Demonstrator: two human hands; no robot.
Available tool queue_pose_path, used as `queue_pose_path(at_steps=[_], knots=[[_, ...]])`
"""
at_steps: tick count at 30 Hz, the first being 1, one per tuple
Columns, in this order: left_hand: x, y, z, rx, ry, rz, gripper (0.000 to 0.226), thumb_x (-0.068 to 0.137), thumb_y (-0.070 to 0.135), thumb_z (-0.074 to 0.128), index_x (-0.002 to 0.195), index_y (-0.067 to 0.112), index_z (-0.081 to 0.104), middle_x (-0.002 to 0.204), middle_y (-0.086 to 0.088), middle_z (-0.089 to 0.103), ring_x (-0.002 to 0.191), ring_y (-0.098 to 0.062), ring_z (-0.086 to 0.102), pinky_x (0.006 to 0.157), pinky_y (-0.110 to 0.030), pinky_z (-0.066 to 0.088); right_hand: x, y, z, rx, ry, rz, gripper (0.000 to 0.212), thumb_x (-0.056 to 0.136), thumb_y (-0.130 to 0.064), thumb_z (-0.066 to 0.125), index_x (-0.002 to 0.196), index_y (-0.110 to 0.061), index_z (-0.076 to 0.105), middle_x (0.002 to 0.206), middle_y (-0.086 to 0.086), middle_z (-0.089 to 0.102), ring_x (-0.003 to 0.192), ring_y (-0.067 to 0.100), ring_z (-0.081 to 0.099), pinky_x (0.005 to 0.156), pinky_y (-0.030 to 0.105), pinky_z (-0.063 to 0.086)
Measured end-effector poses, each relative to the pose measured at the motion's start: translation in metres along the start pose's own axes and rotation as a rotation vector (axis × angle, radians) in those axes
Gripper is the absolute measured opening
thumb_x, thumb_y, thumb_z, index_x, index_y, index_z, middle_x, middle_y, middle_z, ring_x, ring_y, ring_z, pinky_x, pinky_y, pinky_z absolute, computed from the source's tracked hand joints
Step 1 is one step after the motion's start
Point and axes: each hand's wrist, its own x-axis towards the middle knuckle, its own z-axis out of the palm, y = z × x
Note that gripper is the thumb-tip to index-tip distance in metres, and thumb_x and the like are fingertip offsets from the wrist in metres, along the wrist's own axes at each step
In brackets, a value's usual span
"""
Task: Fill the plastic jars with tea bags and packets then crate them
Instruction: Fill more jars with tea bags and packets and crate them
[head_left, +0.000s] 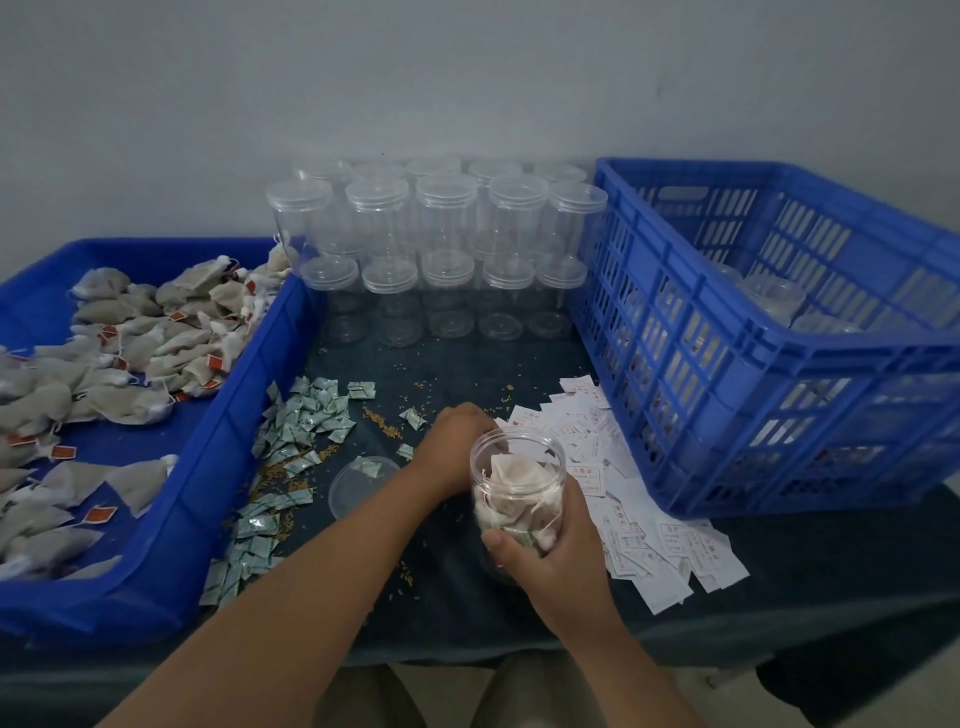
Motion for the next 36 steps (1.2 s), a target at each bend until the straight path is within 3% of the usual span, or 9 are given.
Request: queue_pose_path(at_steps=[5, 10, 15, 22, 25, 28, 30, 33, 36], knots=[[-0.002, 0.010, -0.002, -0.025, -0.068, -0.097, 0.048, 0.085, 0.045, 0.049, 0.113, 0.020, 0.078, 0.130, -0.007, 0.061, 0.128, -0.031, 0.046, 0.109, -0.041, 0.041, 0.000, 0.003, 0.000, -0.031, -0.006, -0.016, 0.074, 0.071, -0.068, 0.089, 0.132, -0.073, 0.048, 0.127, -0.025, 0.069, 0.121, 0.000, 0.067, 0.095, 0.010, 0.049], [-0.003, 0.011, -0.005, -0.129, -0.044, -0.134, 0.026, 0.087, 0.043, 0.066, 0.066, 0.029, 0.059, 0.074, 0.012, 0.061, 0.095, -0.022, 0.069, 0.074, -0.029, 0.047, -0.001, 0.008, -0.003, -0.050, -0.010, -0.012, 0.068, 0.072, -0.063, 0.089, 0.129, -0.067, 0.053, 0.125, -0.019, 0.071, 0.119, 0.006, 0.069, 0.097, 0.018, 0.054], [-0.013, 0.007, -0.014, -0.315, 0.053, -0.049, 0.018, 0.083, 0.046, 0.077, 0.095, 0.033, 0.080, 0.090, 0.012, 0.079, 0.088, -0.010, 0.074, 0.086, -0.038, 0.061, 0.000, 0.007, -0.003, -0.063, -0.012, -0.006, 0.065, 0.072, -0.056, 0.089, 0.127, -0.066, 0.054, 0.123, -0.020, 0.071, 0.116, 0.003, 0.069, 0.092, 0.011, 0.051], [-0.034, 0.021, -0.070, -0.491, 0.288, -0.156, 0.006, 0.091, 0.035, 0.082, 0.095, 0.030, 0.083, 0.079, 0.016, 0.077, 0.064, 0.005, 0.065, 0.065, -0.020, 0.053, 0.000, 0.004, -0.004, -0.068, -0.033, -0.013, 0.067, 0.070, -0.057, 0.090, 0.126, -0.066, 0.052, 0.122, -0.020, 0.071, 0.116, 0.005, 0.070, 0.093, 0.016, 0.054], [-0.056, 0.030, -0.110, -0.666, 0.140, -0.113, 0.016, 0.082, 0.048, 0.086, 0.089, 0.033, 0.082, 0.082, 0.012, 0.078, 0.061, 0.003, 0.062, 0.058, -0.016, 0.050, 0.000, 0.004, -0.003, -0.068, -0.046, -0.005, 0.064, 0.071, -0.056, 0.091, 0.123, -0.060, 0.054, 0.121, -0.020, 0.071, 0.115, 0.005, 0.069, 0.090, 0.013, 0.053], [-0.077, 0.042, -0.132, -0.610, -0.133, 0.017, 0.032, 0.074, 0.061, 0.084, 0.092, 0.035, 0.082, 0.092, 0.004, 0.080, 0.082, -0.017, 0.072, 0.078, -0.034, 0.056, -0.001, 0.003, -0.002, -0.050, -0.062, 0.006, 0.066, 0.071, -0.065, 0.091, 0.126, -0.056, 0.055, 0.121, -0.015, 0.072, 0.114, 0.010, 0.071, 0.089, 0.016, 0.055], [-0.083, 0.052, -0.130, -0.459, -0.252, 0.078, 0.027, 0.076, 0.060, 0.084, 0.092, 0.039, 0.082, 0.092, 0.004, 0.076, 0.080, -0.018, 0.067, 0.077, -0.036, 0.054, -0.001, 0.000, -0.002, -0.028, -0.073, 0.011, 0.068, 0.072, -0.068, 0.089, 0.129, -0.054, 0.055, 0.122, -0.015, 0.072, 0.113, 0.009, 0.072, 0.088, 0.017, 0.056], [-0.081, 0.059, -0.112, -0.175, -0.184, 0.124, 0.022, 0.078, 0.051, 0.089, 0.091, 0.043, 0.072, 0.092, 0.004, 0.058, 0.074, -0.006, 0.051, 0.071, -0.027, 0.043, -0.001, -0.003, -0.001, -0.016, -0.074, 0.012, 0.066, 0.075, -0.062, 0.090, 0.130, -0.052, 0.056, 0.125, -0.016, 0.072, 0.116, 0.006, 0.071, 0.091, 0.017, 0.057], [-0.081, 0.057, -0.104, -0.172, -0.051, 0.111, 0.037, 0.075, 0.055, 0.088, 0.092, 0.039, 0.060, 0.091, 0.012, 0.054, 0.073, -0.003, 0.048, 0.065, -0.021, 0.039, -0.002, -0.004, -0.003, 0.004, -0.058, 0.028, 0.067, 0.074, -0.063, 0.091, 0.130, -0.051, 0.057, 0.127, -0.014, 0.072, 0.119, 0.009, 0.071, 0.093, 0.015, 0.054]])
